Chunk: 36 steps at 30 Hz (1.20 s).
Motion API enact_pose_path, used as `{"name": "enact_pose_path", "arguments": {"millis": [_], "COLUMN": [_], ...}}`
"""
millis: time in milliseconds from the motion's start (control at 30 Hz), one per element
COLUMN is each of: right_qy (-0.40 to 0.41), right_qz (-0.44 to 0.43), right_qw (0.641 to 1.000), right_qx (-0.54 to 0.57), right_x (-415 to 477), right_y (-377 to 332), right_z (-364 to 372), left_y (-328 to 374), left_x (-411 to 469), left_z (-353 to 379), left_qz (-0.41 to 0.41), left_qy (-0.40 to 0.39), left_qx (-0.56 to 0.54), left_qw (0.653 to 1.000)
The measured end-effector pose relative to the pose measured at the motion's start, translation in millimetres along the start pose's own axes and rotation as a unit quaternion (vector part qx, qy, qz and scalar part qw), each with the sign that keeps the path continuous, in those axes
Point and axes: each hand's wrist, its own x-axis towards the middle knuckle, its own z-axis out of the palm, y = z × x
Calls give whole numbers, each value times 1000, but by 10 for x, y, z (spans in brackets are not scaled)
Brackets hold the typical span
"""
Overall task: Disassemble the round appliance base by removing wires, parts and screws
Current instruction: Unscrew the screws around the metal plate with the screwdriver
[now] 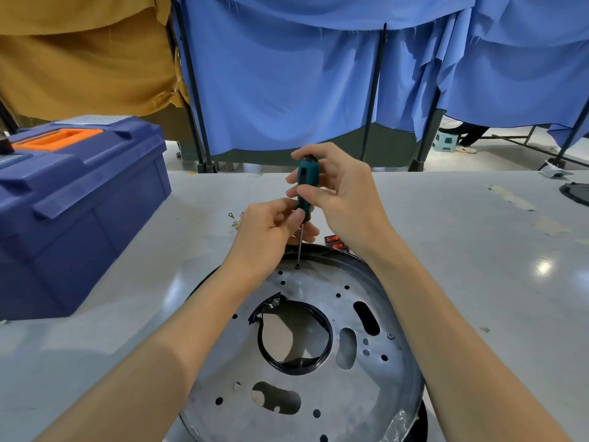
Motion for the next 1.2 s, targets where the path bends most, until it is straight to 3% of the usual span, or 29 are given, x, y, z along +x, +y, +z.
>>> {"name": "enact_pose_path", "arguments": {"millis": [200, 400, 633, 833, 1033, 1200], "right_qy": [11, 17, 14, 27, 17, 32], "right_qz": [-12, 0, -10, 0, -9, 3], "right_qw": [998, 1000, 999, 999, 999, 999], "right_qx": [-56, -4, -36, -22, -34, -16], "right_x": [-9, 9, -8, 15, -20, 8], "right_y": [11, 1, 3, 8, 10, -2], "right_z": [21, -4, 25, -19, 33, -19], "left_y": [-2, 22, 1, 7, 1, 19], "left_x": [3, -4, 4, -1, 2, -7], "left_z": [-24, 3, -10, -10, -15, 1], "left_qz": [4, 9, -1, 10, 9, 20], "left_qy": [28, -17, 18, -18, 12, -8], "left_qx": [15, 8, 18, 24, 38, 20], "left_qw": [999, 1000, 1000, 1000, 999, 1000]}}
